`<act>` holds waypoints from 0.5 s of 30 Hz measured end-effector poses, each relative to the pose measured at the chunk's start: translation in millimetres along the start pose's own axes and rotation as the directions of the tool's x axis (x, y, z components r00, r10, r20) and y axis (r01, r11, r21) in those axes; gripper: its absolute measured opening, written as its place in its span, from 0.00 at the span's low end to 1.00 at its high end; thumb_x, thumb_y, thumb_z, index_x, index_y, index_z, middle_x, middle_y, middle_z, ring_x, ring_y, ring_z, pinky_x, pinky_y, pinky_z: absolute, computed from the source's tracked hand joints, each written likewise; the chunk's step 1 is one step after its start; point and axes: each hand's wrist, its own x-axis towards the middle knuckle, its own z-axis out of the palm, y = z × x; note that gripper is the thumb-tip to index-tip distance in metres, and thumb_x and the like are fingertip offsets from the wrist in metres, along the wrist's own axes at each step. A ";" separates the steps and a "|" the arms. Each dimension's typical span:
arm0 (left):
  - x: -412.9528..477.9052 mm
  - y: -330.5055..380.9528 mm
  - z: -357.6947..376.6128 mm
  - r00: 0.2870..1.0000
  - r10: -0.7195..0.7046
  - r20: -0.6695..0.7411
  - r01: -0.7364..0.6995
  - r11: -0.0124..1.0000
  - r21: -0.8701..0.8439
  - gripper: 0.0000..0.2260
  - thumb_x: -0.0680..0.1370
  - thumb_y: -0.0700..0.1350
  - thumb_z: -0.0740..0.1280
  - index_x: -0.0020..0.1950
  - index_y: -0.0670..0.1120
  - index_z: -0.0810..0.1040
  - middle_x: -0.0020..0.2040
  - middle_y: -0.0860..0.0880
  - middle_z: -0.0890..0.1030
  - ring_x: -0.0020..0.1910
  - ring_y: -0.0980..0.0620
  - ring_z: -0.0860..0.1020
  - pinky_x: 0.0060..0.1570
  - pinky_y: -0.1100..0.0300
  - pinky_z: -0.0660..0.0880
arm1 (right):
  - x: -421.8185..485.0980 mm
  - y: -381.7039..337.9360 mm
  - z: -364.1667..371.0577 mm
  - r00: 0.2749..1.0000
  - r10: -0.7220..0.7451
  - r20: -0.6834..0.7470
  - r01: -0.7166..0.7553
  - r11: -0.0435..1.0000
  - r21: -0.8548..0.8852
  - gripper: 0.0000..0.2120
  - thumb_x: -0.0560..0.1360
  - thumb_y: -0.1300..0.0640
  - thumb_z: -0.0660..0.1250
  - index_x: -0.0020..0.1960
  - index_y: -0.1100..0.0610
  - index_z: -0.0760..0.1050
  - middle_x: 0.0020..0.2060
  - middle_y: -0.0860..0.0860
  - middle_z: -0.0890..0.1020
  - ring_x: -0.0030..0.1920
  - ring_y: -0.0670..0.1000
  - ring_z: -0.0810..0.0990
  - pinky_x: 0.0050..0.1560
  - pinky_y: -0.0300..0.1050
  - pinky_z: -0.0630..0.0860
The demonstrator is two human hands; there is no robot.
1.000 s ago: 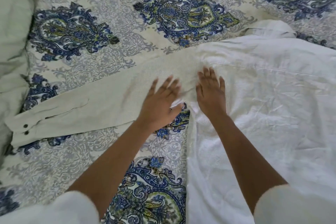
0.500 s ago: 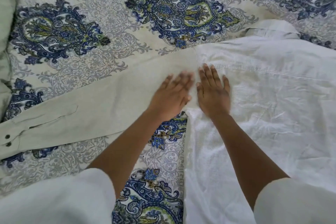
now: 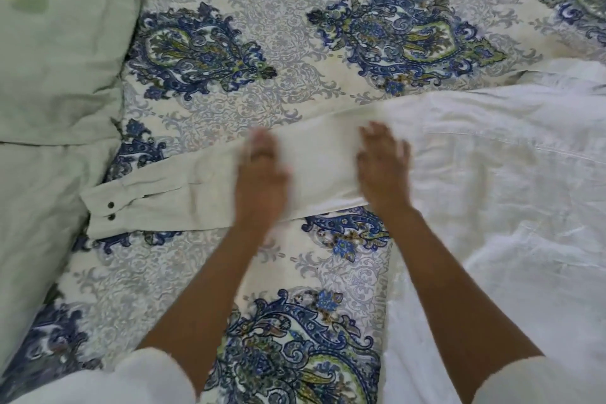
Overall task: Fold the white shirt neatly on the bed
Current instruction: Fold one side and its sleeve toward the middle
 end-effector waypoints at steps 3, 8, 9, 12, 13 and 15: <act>-3.4 28.1 11.8 0.975 0.189 0.116 -0.191 0.982 0.004 0.29 0.77 0.50 0.39 0.76 0.40 0.54 0.77 0.44 0.56 0.76 0.46 0.54 0.73 0.52 0.46 | -5.2 -53.7 31.1 0.952 -0.196 0.236 0.226 0.969 -0.104 0.24 0.80 0.53 0.47 0.76 0.52 0.51 0.77 0.50 0.51 0.77 0.51 0.47 0.74 0.55 0.44; -13.8 -47.1 18.6 0.995 0.091 0.048 -0.096 0.990 0.102 0.28 0.79 0.53 0.41 0.77 0.43 0.48 0.78 0.46 0.49 0.77 0.50 0.48 0.74 0.53 0.40 | -0.4 -29.4 43.4 0.963 -0.176 0.204 0.226 0.940 -0.257 0.28 0.78 0.44 0.40 0.76 0.50 0.54 0.76 0.49 0.56 0.76 0.53 0.54 0.72 0.60 0.51; -17.4 -66.8 16.6 0.998 0.048 0.031 -0.052 0.991 0.125 0.28 0.79 0.54 0.40 0.77 0.43 0.45 0.78 0.47 0.46 0.77 0.50 0.45 0.73 0.53 0.36 | 1.4 -19.2 40.8 0.979 -0.128 0.158 0.168 0.947 -0.274 0.27 0.78 0.44 0.41 0.76 0.52 0.54 0.76 0.50 0.56 0.75 0.54 0.55 0.71 0.61 0.52; -27.0 -112.2 2.0 0.993 -0.118 0.003 0.116 0.980 0.161 0.28 0.80 0.56 0.41 0.76 0.42 0.38 0.77 0.45 0.39 0.76 0.49 0.38 0.70 0.55 0.28 | 15.7 5.2 25.7 0.983 0.109 0.147 -0.068 0.964 -0.259 0.27 0.81 0.45 0.42 0.77 0.52 0.43 0.77 0.50 0.45 0.77 0.52 0.44 0.73 0.60 0.43; -26.5 -118.3 -2.5 0.991 -0.134 -0.006 0.133 0.979 0.151 0.29 0.81 0.56 0.42 0.75 0.42 0.37 0.77 0.44 0.37 0.76 0.48 0.37 0.70 0.54 0.28 | 19.6 4.0 22.4 0.976 0.162 0.144 -0.124 0.963 -0.238 0.27 0.81 0.45 0.42 0.77 0.53 0.41 0.77 0.51 0.43 0.76 0.52 0.41 0.74 0.60 0.42; -21.3 -115.8 -3.2 1.000 -0.024 0.016 0.022 0.996 0.083 0.30 0.80 0.56 0.43 0.75 0.42 0.36 0.76 0.45 0.35 0.75 0.49 0.36 0.73 0.53 0.32 | 23.5 -15.7 29.3 0.978 0.173 0.113 -0.146 0.966 -0.214 0.28 0.81 0.46 0.43 0.77 0.55 0.40 0.77 0.54 0.42 0.76 0.53 0.40 0.73 0.59 0.41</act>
